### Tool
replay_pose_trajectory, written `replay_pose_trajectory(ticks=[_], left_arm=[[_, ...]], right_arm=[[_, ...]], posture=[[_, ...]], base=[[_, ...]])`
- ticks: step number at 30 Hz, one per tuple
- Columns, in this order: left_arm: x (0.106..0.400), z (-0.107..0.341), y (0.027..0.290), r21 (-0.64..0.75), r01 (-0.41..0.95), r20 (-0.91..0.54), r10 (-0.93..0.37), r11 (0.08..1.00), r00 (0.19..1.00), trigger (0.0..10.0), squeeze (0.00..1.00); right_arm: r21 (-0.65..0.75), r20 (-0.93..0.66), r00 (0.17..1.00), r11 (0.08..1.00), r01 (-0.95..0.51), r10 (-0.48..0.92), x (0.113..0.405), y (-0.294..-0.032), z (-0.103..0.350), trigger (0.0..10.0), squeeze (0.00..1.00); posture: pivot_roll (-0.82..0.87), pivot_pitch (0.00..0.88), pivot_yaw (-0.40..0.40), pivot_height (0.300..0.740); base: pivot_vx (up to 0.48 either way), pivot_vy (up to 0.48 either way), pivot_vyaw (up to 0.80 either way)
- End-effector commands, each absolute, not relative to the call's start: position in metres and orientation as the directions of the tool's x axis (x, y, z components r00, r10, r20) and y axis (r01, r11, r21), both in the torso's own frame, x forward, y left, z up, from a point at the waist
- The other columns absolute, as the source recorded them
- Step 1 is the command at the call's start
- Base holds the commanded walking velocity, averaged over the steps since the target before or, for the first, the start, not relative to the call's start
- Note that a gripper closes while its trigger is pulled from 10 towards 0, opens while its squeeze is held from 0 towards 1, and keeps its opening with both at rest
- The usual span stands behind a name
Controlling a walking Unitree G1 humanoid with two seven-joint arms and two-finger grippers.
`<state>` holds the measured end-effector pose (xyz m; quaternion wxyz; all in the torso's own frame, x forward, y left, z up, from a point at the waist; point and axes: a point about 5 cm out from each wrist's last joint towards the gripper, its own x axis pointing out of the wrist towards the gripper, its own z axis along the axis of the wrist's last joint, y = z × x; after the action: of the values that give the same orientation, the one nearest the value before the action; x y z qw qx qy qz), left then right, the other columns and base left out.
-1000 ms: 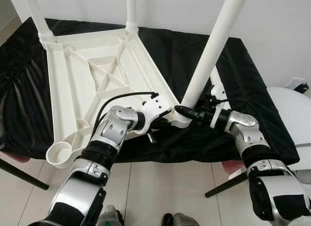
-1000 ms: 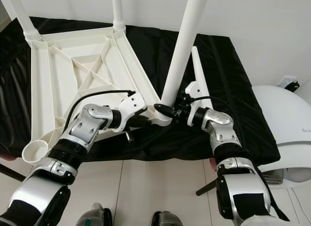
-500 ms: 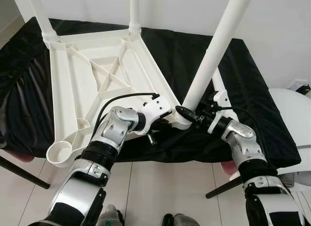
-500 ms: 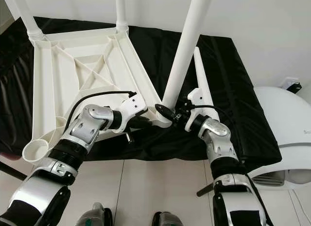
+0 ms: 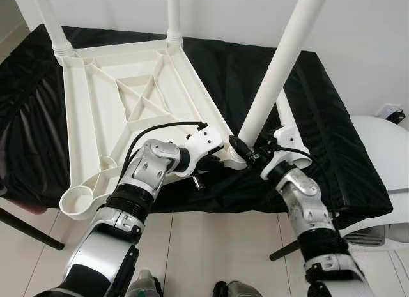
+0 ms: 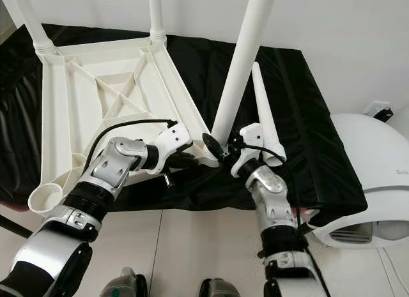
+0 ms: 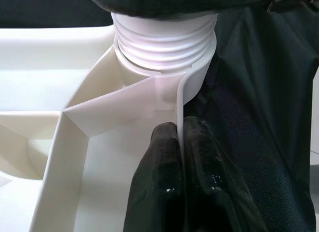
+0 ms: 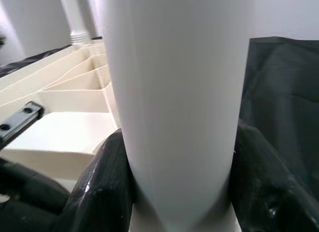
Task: Building children table
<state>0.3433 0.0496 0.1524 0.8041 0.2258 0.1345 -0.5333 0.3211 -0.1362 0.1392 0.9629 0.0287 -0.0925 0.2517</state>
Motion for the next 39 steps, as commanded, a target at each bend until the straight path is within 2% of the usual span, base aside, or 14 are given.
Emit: replay_pose_trajectory(ticks=[1,4,10,15,24,28,29,30,32,33,39], left_arm=[[0.350,0.145,0.052,0.247,0.830,-0.401,-0.727,0.500,0.557,10.0,0.00],[0.350,0.146,0.050,0.246,0.833,-0.398,-0.732,0.495,0.553,10.0,0.00],[0.349,0.147,0.049,0.245,0.834,-0.395,-0.735,0.494,0.551,10.0,0.00],[0.349,0.147,0.048,0.244,0.836,-0.391,-0.739,0.492,0.549,10.0,0.00],[0.349,0.147,0.047,0.244,0.837,-0.389,-0.741,0.490,0.547,10.0,0.00],[0.349,0.148,0.047,0.246,0.837,-0.388,-0.742,0.488,0.547,10.0,0.00],[0.349,0.148,0.047,0.246,0.837,-0.388,-0.742,0.488,0.547,10.0,0.00],[0.349,0.148,0.047,0.247,0.837,-0.388,-0.742,0.488,0.547,10.0,0.00],[0.349,0.148,0.047,0.248,0.837,-0.388,-0.742,0.488,0.547,10.0,0.00],[0.349,0.148,0.047,0.248,0.837,-0.387,-0.742,0.488,0.548,10.0,0.00],[0.349,0.148,0.047,0.249,0.836,-0.387,-0.741,0.489,0.548,10.0,0.00]], right_arm=[[0.085,0.172,0.877,0.880,-0.467,0.449,0.319,-0.131,0.132,0.0,0.00],[0.106,0.164,0.912,0.912,-0.395,0.376,0.316,-0.121,0.133,0.0,0.00],[0.113,0.156,0.930,0.929,-0.352,0.333,0.314,-0.115,0.133,0.0,0.00],[0.116,0.152,0.958,0.958,-0.263,0.245,0.307,-0.101,0.134,0.0,0.00],[0.125,0.114,0.970,0.965,-0.229,0.216,0.301,-0.086,0.131,0.0,0.00],[0.121,0.092,0.976,0.971,-0.205,0.195,0.303,-0.089,0.130,0.0,0.00],[0.125,0.082,0.979,0.972,-0.198,0.189,0.304,-0.091,0.130,3.5,0.00],[0.124,0.075,0.979,0.972,-0.198,0.189,0.305,-0.093,0.129,10.0,0.00],[0.123,0.069,0.978,0.971,-0.204,0.197,0.307,-0.095,0.129,10.0,0.00],[0.130,0.072,0.977,0.970,-0.207,0.199,0.308,-0.099,0.129,10.0,1.00],[0.110,0.080,0.972,0.967,-0.231,0.223,0.313,-0.112,0.131,10.0,1.00]], posture=[[-0.01,0.047,-0.050,0.740],[-0.02,0.045,-0.052,0.740],[-0.01,0.044,-0.053,0.740],[-0.01,0.045,-0.057,0.740],[-0.01,0.047,-0.059,0.740],[-0.01,0.046,-0.060,0.740],[-0.01,0.045,-0.062,0.740],[-0.01,0.042,-0.063,0.740],[-0.01,0.041,-0.064,0.740],[0.00,0.038,-0.065,0.740],[0.00,0.036,-0.068,0.740]], base=[[0.000,0.000,0.00],[0.000,0.000,0.00],[0.000,0.000,0.00],[0.000,0.000,0.00],[0.000,0.000,0.00],[0.000,0.000,0.00],[0.000,0.000,0.00],[0.000,0.000,0.00],[0.000,0.000,0.00],[0.000,0.000,0.00],[0.000,0.000,0.00]])
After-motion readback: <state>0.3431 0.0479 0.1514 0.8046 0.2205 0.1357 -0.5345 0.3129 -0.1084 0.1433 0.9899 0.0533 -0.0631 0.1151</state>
